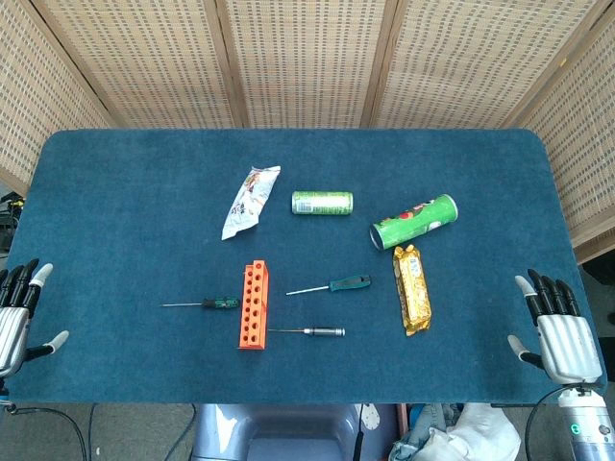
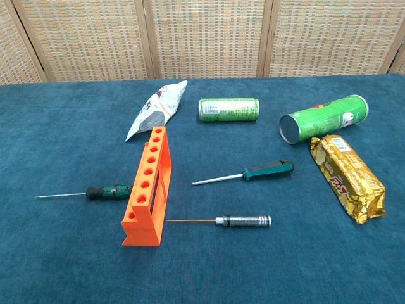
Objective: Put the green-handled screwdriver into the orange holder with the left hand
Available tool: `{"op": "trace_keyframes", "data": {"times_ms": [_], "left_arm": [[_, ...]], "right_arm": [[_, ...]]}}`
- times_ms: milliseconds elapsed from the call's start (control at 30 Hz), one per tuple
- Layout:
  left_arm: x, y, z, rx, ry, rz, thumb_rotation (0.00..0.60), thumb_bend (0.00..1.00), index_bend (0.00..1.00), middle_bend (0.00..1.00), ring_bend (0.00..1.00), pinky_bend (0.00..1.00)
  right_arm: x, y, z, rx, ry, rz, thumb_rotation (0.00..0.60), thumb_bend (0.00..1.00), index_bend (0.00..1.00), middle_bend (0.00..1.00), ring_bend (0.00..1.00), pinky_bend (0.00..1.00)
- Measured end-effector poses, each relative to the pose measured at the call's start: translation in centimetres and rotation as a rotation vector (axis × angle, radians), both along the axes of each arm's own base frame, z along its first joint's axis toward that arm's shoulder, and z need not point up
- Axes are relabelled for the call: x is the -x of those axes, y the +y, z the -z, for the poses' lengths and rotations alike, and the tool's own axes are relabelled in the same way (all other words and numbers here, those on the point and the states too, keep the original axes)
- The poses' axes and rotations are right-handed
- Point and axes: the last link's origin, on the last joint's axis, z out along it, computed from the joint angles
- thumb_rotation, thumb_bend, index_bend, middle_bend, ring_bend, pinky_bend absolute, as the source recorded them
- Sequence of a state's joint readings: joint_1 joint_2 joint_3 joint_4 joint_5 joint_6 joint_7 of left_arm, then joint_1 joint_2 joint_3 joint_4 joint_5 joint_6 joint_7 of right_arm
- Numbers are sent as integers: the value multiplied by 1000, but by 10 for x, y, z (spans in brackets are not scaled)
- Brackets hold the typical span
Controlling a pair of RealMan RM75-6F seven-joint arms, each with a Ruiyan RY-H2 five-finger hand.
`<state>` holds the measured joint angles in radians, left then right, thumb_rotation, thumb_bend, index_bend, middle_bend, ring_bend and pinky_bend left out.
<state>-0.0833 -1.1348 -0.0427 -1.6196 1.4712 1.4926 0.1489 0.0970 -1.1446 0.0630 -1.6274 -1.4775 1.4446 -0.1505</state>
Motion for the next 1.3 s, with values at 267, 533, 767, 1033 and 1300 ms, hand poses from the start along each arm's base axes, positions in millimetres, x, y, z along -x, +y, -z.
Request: {"op": "trace_keyframes", "data": {"times_ms": [267, 533, 767, 1033, 1300], "left_arm": [[0, 0, -1, -3, -1, -1, 600, 121, 0, 0, 0, 0], [0, 1, 1, 5, 2, 2, 600, 125, 0, 0, 0, 0], [-1, 1, 1, 6, 3, 3, 600, 134, 0, 0, 0, 0], [-2, 0, 4, 15, 5, 4, 600, 136, 0, 0, 0, 0], [-6, 1, 7, 26, -5, 4, 600, 139, 1, 0, 0, 0]], "right_arm": [[-1, 0, 2, -7, 5, -4, 600, 230, 0, 0, 0, 0], [0, 0, 1, -4, -1, 11, 600, 231, 0, 0, 0, 0], [-1, 0, 1, -8, 1, 12, 600, 232, 0, 0, 0, 0], [0, 0, 1, -10, -1, 15, 600, 232, 0, 0, 0, 0], [2, -1, 0, -14, -5, 31, 600, 233, 0, 0, 0, 0]]}}
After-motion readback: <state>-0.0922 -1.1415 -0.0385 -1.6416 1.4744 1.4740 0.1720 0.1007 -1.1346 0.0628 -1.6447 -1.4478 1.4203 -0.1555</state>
